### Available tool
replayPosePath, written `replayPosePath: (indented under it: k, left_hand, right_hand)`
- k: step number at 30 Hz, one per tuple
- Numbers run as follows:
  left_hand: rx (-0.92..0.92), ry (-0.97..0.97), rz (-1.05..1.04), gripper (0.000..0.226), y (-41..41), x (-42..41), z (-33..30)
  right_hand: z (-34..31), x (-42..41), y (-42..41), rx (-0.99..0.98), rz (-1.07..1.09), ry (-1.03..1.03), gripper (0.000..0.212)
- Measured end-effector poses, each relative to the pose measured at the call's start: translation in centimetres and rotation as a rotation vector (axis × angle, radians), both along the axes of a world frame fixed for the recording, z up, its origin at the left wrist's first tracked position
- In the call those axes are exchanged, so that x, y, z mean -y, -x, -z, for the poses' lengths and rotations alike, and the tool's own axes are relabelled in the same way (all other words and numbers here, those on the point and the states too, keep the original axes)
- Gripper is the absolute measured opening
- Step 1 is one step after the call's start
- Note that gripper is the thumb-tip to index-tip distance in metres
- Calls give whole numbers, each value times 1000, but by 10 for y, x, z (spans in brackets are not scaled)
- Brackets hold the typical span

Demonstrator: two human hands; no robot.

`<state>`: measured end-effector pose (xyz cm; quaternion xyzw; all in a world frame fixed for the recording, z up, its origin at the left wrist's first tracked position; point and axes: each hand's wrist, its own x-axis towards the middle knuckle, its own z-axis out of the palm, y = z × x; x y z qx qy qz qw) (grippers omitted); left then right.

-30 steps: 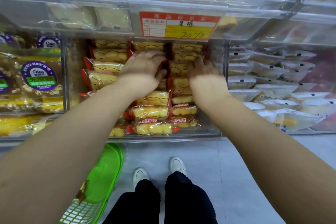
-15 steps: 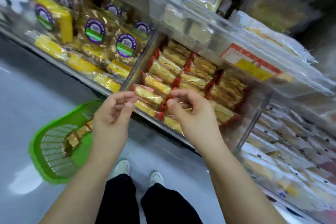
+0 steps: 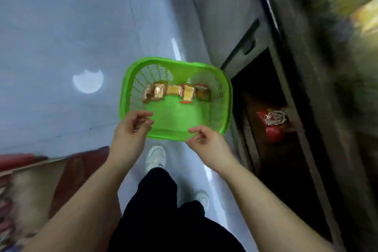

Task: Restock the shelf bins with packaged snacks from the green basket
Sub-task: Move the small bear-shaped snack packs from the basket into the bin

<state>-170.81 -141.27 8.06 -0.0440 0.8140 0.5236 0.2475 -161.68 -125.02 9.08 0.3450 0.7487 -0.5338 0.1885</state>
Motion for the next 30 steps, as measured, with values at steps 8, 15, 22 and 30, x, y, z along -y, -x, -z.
replayPosePath:
  k: [8, 15, 22, 30]
  left_hand:
    - [138, 222, 314, 21, 81, -11, 202]
    - [-74, 587, 556, 46, 168, -49, 335]
    - [-334, 1030, 800, 95, 173, -63, 399]
    - [-375, 639, 811, 85, 135, -70, 409]
  right_hand:
    - [248, -55, 84, 279, -90, -124, 41]
    - [374, -79, 153, 269, 113, -152, 66]
    - [410, -63, 135, 226, 304, -133, 72]
    - [379, -94, 128, 128, -31, -167, 35]
